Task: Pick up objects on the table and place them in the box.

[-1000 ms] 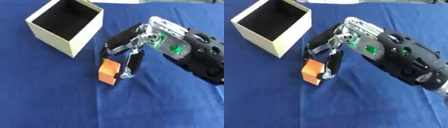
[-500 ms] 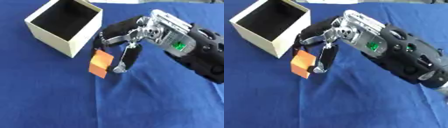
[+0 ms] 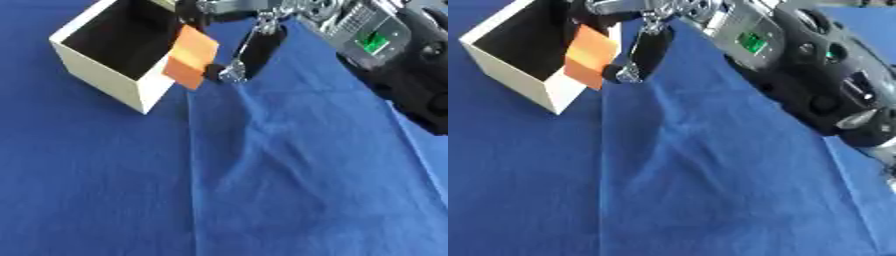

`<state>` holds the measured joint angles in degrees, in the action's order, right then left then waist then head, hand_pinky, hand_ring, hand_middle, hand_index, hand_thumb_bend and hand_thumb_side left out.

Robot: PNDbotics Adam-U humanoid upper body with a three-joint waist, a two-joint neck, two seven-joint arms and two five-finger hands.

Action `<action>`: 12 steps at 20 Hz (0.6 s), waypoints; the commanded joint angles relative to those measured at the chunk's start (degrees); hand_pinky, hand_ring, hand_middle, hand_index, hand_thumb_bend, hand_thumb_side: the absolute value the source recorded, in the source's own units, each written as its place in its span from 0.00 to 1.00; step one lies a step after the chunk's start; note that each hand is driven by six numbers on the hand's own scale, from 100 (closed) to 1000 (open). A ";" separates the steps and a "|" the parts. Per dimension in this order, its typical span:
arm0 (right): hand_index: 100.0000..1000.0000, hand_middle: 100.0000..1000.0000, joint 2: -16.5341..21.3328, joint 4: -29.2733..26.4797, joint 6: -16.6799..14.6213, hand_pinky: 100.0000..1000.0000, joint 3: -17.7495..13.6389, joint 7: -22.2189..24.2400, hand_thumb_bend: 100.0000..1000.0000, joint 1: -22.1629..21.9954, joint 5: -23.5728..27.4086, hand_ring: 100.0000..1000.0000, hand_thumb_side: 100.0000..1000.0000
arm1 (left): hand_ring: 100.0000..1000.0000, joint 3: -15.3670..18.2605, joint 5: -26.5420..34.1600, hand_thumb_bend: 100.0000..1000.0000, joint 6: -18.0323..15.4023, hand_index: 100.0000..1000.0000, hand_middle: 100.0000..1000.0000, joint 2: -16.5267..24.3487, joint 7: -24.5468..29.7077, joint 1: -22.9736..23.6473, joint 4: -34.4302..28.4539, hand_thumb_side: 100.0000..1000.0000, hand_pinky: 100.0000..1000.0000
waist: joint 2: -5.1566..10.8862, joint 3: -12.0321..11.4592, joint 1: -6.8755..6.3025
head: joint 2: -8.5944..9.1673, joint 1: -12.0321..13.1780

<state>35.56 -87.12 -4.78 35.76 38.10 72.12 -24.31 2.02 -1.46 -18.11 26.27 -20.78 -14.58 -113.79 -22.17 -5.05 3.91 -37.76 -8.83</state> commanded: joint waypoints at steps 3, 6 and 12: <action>0.42 0.33 -1.01 3.07 0.49 0.67 -3.54 -1.31 0.00 3.21 -1.23 0.61 0.00 | 0.48 0.54 0.29 0.09 0.10 0.67 0.58 1.27 0.25 -0.50 -0.80 0.70 0.45 | 1.27 -0.52 -0.20 | 0.41 0.00; 0.42 0.33 -2.98 6.93 0.88 0.67 -5.93 -2.24 0.00 4.81 -2.87 0.61 0.00 | 0.48 0.51 0.37 0.09 0.02 0.67 0.58 1.32 0.37 -0.91 -0.80 0.70 0.45 | 0.97 -1.11 -0.03 | 0.78 -0.41; 0.42 0.31 -7.42 14.92 1.52 0.66 -11.32 -6.61 0.00 8.01 -7.66 0.58 0.00 | 0.47 0.26 0.49 0.08 -0.23 0.67 0.58 1.51 0.72 -1.95 -0.80 0.70 0.45 | -0.11 -3.01 0.66 | 2.03 -1.89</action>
<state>28.35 -73.44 -3.38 26.37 32.57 78.53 -30.73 1.99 -1.05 -18.20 26.30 -20.31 -15.82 -113.79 -23.50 -8.13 4.93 -36.61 -10.30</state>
